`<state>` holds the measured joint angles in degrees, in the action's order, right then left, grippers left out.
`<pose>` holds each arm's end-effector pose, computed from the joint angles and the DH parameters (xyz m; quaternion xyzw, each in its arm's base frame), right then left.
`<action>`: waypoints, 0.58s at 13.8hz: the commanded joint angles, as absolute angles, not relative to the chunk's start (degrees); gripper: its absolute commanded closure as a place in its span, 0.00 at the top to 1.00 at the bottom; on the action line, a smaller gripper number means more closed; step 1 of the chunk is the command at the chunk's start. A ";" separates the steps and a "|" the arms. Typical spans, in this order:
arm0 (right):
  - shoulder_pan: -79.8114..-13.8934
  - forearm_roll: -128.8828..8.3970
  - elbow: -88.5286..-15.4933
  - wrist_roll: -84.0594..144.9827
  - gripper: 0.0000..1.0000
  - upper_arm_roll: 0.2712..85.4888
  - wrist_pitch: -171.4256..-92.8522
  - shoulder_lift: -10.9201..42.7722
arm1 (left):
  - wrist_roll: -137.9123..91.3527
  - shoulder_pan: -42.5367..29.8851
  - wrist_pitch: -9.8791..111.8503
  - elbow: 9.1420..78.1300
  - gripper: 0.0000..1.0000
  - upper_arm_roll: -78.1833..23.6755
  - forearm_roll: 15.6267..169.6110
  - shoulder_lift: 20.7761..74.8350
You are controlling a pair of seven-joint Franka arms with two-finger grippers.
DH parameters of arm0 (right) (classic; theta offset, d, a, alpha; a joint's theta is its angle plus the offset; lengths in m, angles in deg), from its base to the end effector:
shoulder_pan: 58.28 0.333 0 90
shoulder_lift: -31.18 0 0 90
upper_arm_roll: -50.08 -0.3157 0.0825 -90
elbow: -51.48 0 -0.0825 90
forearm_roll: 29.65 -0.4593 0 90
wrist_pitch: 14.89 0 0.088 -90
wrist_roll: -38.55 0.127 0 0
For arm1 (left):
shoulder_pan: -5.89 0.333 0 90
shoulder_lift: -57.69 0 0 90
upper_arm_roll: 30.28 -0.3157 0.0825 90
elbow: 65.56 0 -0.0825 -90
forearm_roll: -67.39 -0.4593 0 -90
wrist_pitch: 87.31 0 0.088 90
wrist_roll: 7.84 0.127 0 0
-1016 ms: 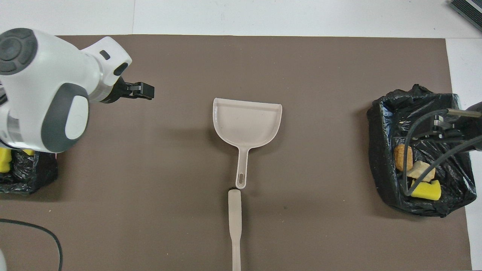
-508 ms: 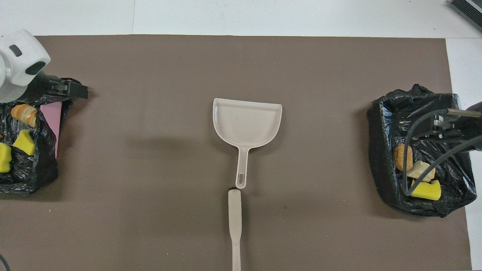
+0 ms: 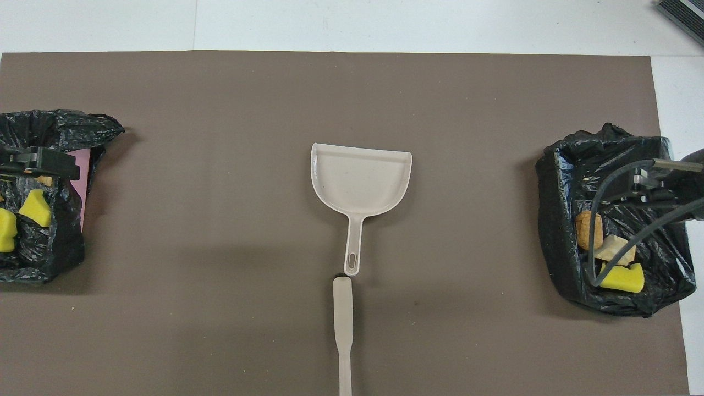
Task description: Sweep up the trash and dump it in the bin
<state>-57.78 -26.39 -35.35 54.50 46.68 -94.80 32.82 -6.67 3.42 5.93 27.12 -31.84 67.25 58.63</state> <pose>0.5993 0.0334 0.6373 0.9926 -0.1085 -0.0404 0.0366 0.6301 -0.0096 0.5939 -0.9997 0.0182 -0.0131 0.0010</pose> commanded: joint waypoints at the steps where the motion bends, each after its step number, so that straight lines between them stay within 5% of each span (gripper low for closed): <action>1: -58.37 -27.02 -36.68 52.70 1.00 46.74 -95.40 34.08 | -7.92 3.61 -1.77 21.47 1.00 -31.69 66.78 58.05; 8: -58.36 -27.10 -36.68 52.70 1.00 46.65 -95.49 33.99 | -6.96 3.08 -2.06 22.50 1.00 -31.69 66.60 58.74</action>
